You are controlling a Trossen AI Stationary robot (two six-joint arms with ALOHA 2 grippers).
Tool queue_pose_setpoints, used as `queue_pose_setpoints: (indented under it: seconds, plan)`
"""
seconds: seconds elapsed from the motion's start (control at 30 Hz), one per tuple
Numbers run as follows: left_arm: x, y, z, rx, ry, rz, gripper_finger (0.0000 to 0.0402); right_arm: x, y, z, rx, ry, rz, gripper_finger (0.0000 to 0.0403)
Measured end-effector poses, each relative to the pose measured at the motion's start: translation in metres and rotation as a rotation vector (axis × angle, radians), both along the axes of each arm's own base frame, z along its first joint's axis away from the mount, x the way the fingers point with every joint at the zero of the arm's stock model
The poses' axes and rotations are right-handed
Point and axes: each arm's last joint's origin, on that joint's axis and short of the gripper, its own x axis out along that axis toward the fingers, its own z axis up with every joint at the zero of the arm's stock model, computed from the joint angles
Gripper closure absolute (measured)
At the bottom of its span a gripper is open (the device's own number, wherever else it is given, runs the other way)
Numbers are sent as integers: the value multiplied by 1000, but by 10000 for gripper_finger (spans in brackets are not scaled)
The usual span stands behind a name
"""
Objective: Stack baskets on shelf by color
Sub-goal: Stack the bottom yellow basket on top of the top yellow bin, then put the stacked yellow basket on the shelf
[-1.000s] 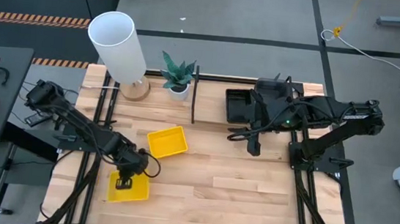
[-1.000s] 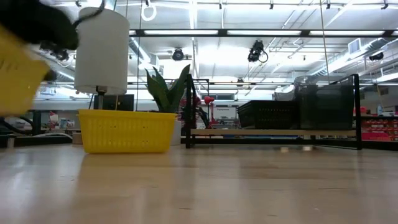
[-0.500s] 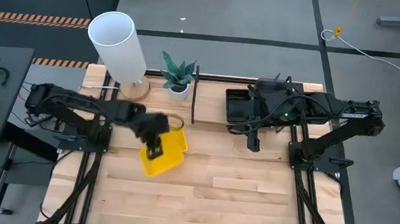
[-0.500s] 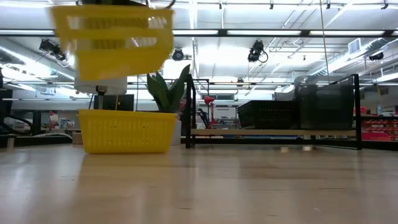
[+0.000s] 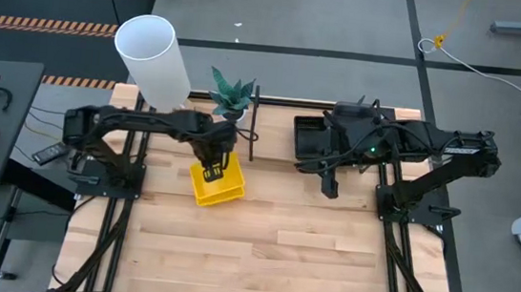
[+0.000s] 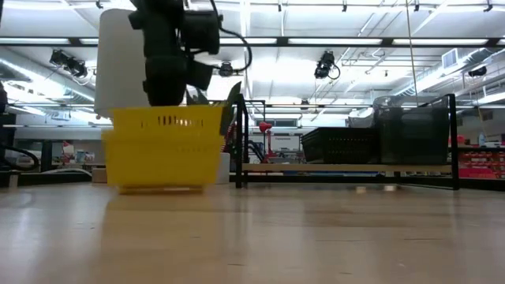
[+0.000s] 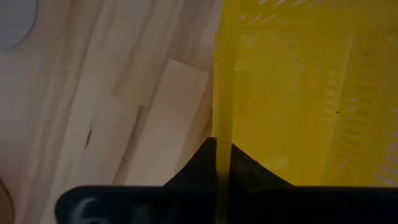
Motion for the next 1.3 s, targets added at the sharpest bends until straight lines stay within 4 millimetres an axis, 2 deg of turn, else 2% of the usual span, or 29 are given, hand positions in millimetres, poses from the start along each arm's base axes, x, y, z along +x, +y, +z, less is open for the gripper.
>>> queue_pose_setpoints:
  seconds: [0.17, 0.27, 0.47, 0.6, 0.7, 0.8, 0.97, 1.3]
  plan:
    - [7, 3, -15, 10, 54, -68, 389, -1, 4, 0, 7, -1, 15, 249]
    - [11, 1, -20, 10, 56, -96, 371, -1, 6, 0, 7, -1, 21, 249]
    - [11, 1, -21, -19, 56, -79, 287, -1, 7, 0, 4, -5, 19, 249]
    - [12, 4, -11, -17, 74, -42, 233, -1, 7, 0, 1, -3, 19, 249]
    - [11, 12, -5, -13, 77, -21, 210, -1, 6, 0, -15, -2, 26, 249]
    - [7, 22, -6, -19, 84, -4, 205, -1, 4, 0, -39, -1, 30, 249]
    - [5, 30, -23, -104, 48, 7, 220, 0, 0, 0, -42, -1, 15, 249]
    - [22, 13, -30, -49, -68, -66, 258, 0, 2, 0, -24, -2, 11, 249]
